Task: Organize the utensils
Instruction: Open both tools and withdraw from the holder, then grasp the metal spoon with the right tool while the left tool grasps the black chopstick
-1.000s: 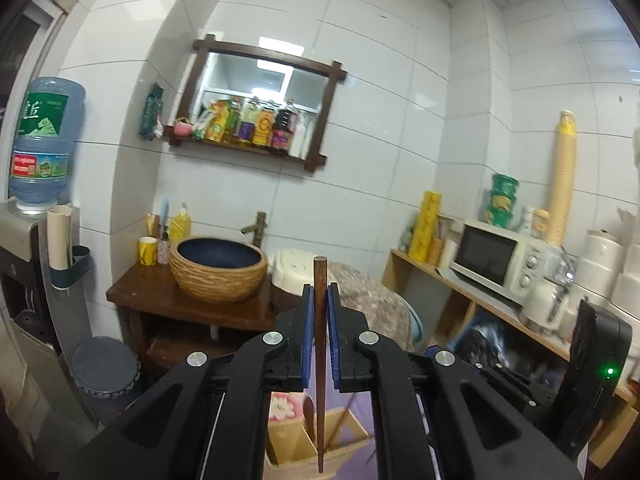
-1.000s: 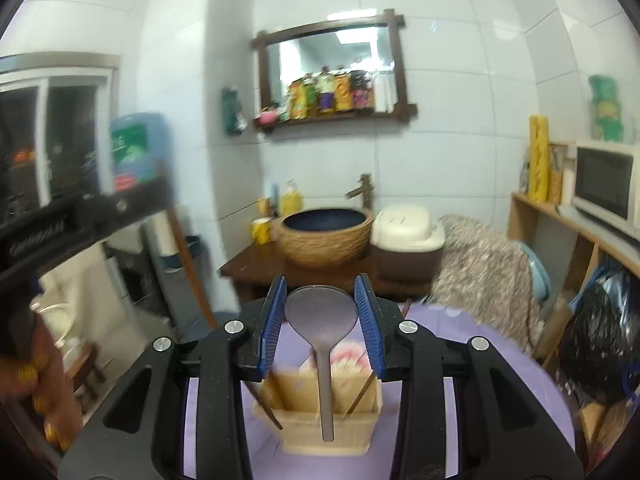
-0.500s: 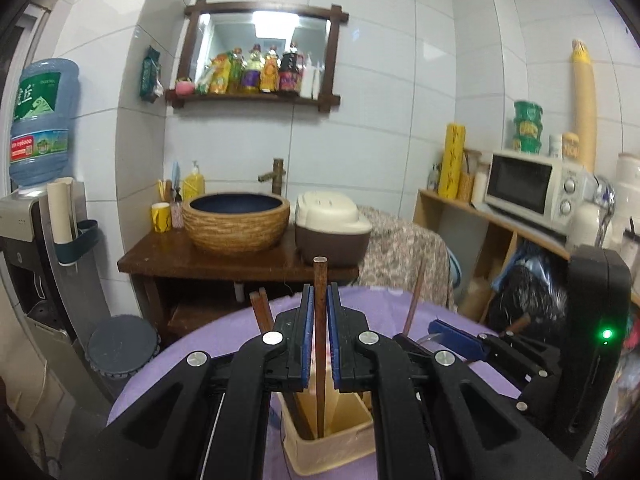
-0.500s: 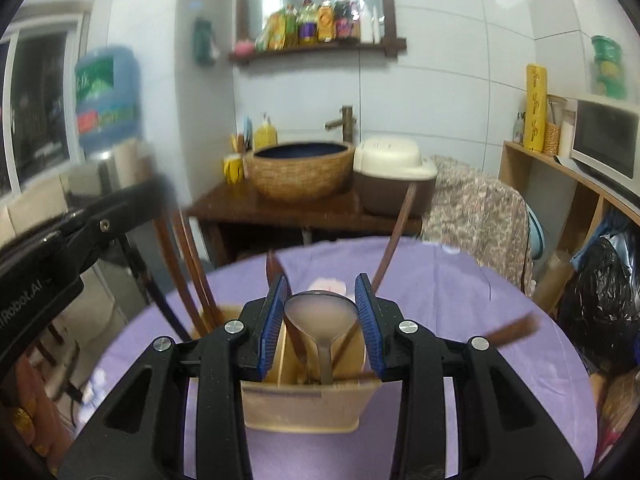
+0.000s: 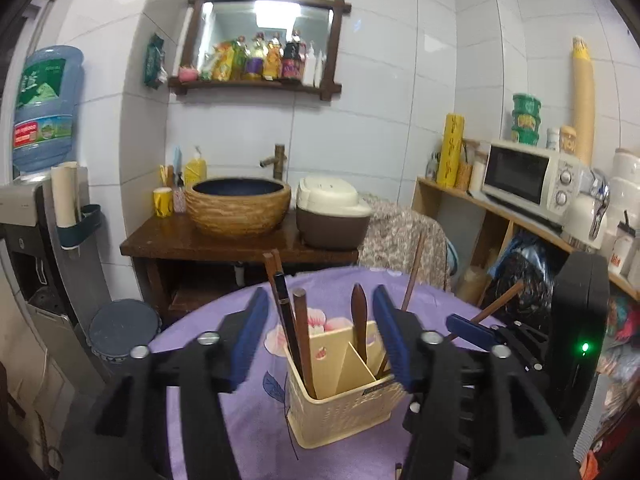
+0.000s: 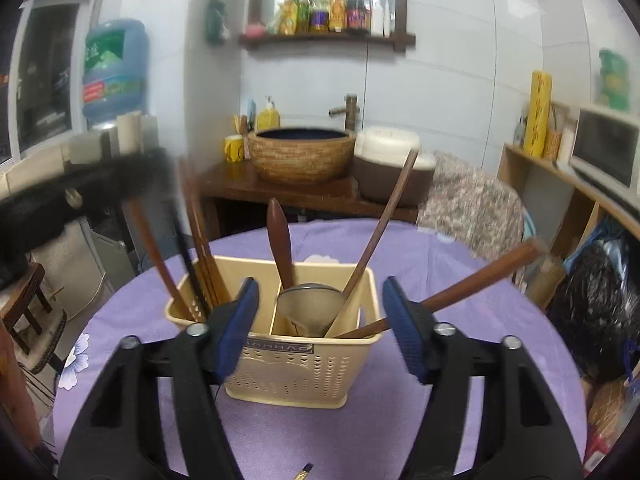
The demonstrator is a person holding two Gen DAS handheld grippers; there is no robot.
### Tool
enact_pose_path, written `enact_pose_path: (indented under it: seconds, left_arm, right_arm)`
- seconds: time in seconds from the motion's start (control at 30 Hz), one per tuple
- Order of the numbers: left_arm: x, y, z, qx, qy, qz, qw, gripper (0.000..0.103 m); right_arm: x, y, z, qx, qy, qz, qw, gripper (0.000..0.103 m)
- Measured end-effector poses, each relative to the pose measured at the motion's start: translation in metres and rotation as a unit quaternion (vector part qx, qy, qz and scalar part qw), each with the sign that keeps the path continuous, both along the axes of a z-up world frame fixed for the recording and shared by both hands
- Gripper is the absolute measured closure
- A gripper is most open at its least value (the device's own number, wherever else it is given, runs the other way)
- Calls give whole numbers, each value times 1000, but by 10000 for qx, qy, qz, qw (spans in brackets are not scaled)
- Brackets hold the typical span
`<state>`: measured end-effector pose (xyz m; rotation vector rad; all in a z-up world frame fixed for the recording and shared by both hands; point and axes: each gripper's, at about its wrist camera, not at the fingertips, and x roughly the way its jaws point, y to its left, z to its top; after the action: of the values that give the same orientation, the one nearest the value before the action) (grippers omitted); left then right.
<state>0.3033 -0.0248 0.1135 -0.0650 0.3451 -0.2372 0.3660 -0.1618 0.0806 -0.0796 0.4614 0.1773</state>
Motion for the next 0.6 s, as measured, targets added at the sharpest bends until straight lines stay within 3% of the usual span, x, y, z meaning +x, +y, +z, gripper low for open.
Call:
enact_pose_path:
  seconds: [0.13, 0.23, 0.37, 0.47, 0.6]
  left_arm:
    - [-28, 7, 7, -29, -195, 36, 9998, 36]
    - [-53, 15, 3, -150, -278, 51, 9995, 24]
    - [-83, 22, -18, -3, -127, 62, 9999, 12]
    - [-95, 24, -51, 256, 441, -78, 9987, 7]
    - [-110, 28, -106, 411, 1316, -253, 9901, 7]
  right_arm:
    - [-21, -3, 3, -84, -100, 53, 9999, 36]
    - [-49, -14, 5, 27, -260, 39, 9997, 26]
    - [-88, -32, -8, 137, 32, 116, 9998, 20]
    - [-112, -42, -35, -46, 537, 259, 9982, 19]
    - [-133, -58, -85, -241, 1361, 445, 9894, 19]
